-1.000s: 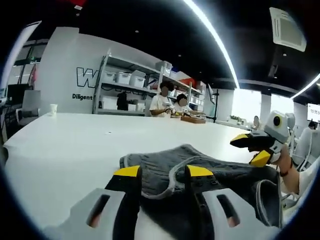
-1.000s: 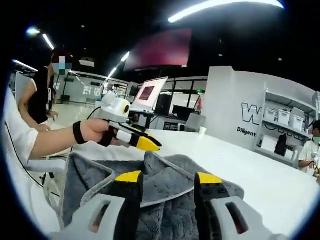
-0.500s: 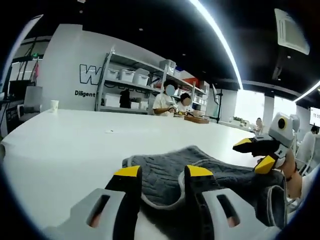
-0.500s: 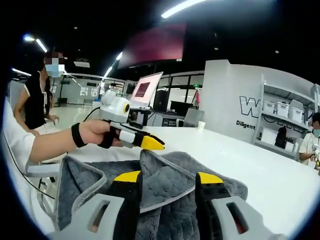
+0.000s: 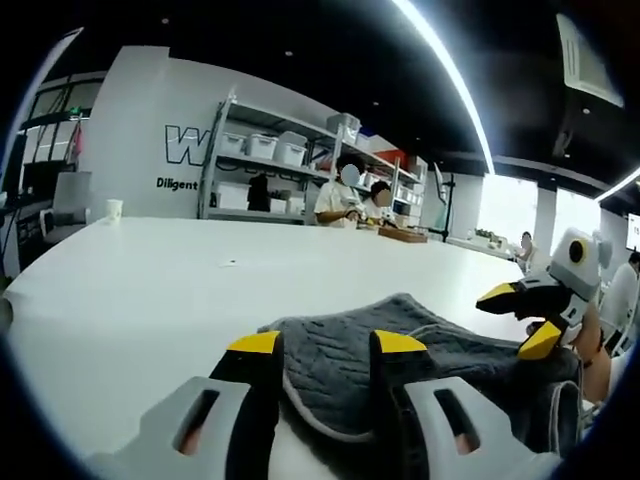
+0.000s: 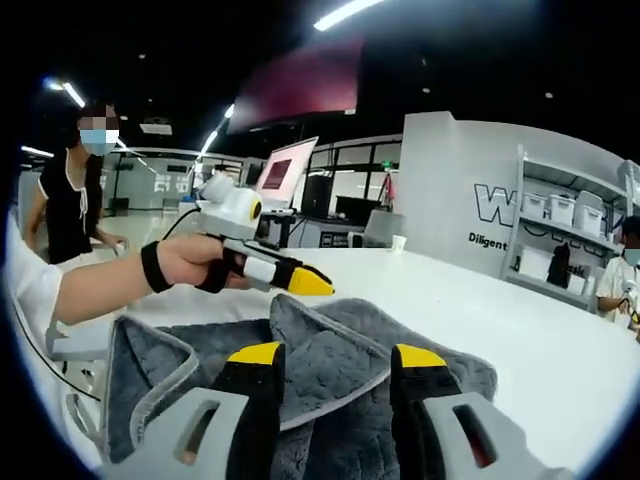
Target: Open the folded towel by lifting each exposed corner and separating the folded layers until the towel lies flat within the target outline without major curled edges
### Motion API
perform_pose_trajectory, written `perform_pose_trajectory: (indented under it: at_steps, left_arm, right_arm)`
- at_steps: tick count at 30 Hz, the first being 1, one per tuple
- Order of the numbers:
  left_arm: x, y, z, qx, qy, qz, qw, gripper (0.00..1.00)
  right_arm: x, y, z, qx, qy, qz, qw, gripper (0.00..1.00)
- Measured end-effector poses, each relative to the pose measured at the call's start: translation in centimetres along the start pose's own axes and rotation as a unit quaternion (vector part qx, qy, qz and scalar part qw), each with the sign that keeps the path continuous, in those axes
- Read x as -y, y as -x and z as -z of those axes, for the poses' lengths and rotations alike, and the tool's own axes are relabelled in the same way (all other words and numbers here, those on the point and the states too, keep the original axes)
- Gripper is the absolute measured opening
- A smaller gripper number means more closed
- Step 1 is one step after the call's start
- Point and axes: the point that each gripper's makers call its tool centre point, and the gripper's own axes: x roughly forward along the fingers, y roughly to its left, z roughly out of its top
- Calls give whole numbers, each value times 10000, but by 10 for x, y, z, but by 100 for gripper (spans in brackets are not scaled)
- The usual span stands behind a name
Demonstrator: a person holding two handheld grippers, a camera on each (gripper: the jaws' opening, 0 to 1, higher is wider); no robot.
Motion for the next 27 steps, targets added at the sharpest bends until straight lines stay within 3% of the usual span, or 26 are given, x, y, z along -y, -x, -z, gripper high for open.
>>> perform_pose_trajectory:
  at_steps: [15,22,27]
  left_arm:
    - [-16,-11,25,-305,269,-257,9988,31]
    - [-15,-13,32,-437,347,-243,9981,31]
    - [-15,-17,35,-503,375,-260,9977,32]
  right_arm:
    - [10,-8,12,-223,-278,178,9992,38]
    - [14,-11,21,-374,-782,192,9961,39]
    - [8,-11,24,-393,-1130,74,9928,45]
